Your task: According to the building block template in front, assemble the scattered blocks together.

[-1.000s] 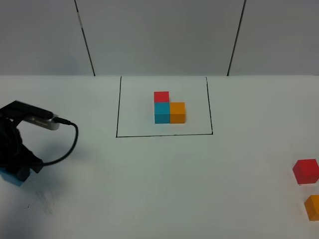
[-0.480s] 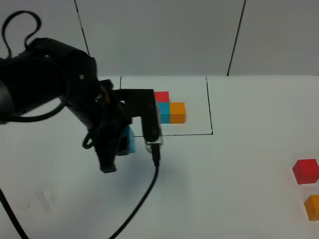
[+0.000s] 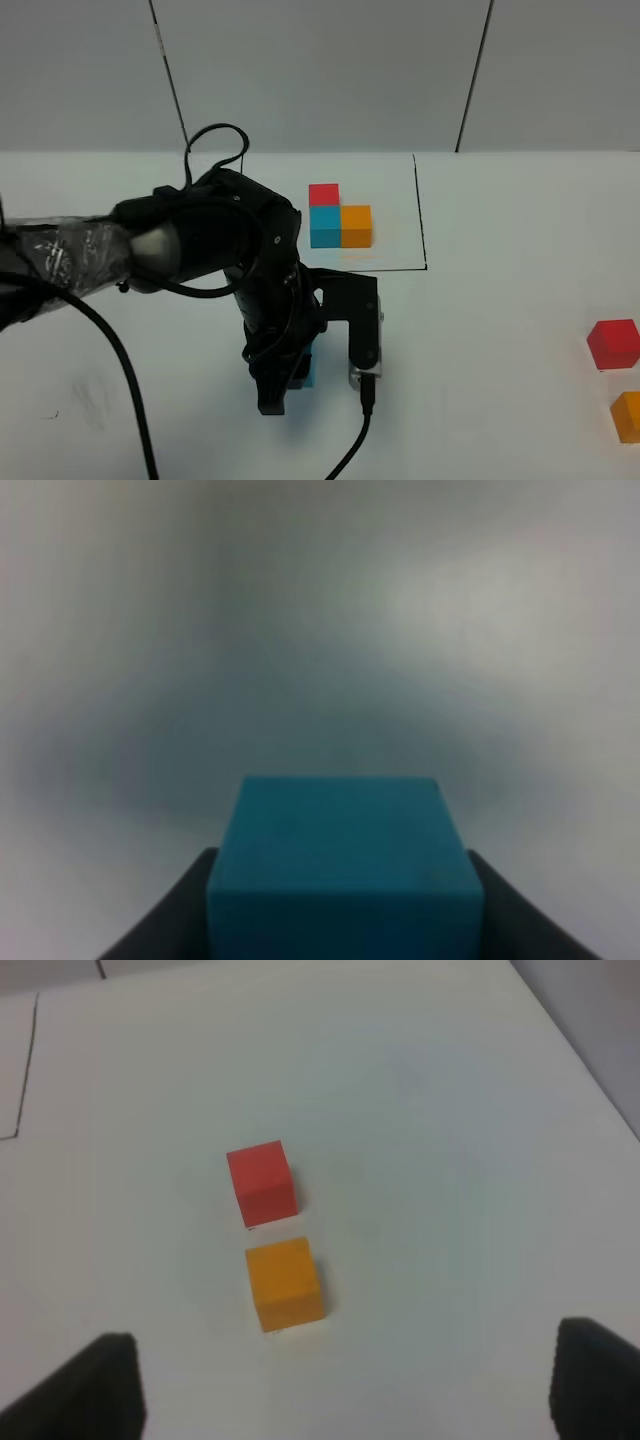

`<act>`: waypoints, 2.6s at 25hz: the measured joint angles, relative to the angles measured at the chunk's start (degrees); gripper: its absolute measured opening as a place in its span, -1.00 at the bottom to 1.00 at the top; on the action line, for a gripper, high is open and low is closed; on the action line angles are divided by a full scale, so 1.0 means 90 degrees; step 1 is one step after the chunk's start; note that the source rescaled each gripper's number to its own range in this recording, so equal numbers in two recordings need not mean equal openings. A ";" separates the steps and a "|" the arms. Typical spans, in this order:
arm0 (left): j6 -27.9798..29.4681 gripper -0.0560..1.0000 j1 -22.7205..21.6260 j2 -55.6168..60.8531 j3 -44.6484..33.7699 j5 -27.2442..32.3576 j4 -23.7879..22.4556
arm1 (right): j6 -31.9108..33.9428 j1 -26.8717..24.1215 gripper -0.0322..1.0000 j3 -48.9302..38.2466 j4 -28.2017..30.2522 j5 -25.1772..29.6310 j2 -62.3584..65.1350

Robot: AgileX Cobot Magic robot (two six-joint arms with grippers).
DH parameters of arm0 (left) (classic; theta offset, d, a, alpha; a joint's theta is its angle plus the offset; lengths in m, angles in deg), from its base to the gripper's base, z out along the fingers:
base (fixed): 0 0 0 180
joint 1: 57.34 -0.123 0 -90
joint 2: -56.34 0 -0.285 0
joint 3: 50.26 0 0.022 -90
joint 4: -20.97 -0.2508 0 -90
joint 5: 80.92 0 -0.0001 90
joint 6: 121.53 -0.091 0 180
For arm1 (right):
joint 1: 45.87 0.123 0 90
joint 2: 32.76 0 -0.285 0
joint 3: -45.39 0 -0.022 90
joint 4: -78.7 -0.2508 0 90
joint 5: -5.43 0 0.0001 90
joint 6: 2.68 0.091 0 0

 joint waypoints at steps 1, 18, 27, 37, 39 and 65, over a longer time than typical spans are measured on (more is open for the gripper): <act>0.0010 -0.88 0.0004 -0.0066 0.0000 -0.0014 0.0000 | 0.0000 0.0000 0.56 0.0000 0.0000 0.0000 0.0000; 0.0142 -0.88 0.0079 -0.0705 0.0000 -0.0258 -0.0271 | 0.0000 0.0000 0.56 0.0000 0.0000 0.0000 0.0000; 0.0266 -0.88 0.0079 -0.0796 0.0005 -0.0310 -0.0276 | 0.0000 0.0000 0.56 0.0000 0.0000 0.0000 0.0000; 0.0280 -0.88 0.0079 -0.0796 0.0005 -0.0273 -0.0276 | 0.0000 0.0000 0.56 0.0000 0.0000 0.0000 0.0000; 0.0303 -0.88 0.0079 -0.0796 0.0005 -0.0269 -0.0276 | 0.0000 0.0000 0.56 0.0000 0.0000 0.0000 0.0000; 0.6419 0.77 -0.1591 0.3719 0.1904 0.2315 -0.3570 | 0.0000 0.0000 0.56 0.0000 0.0000 0.0000 0.0000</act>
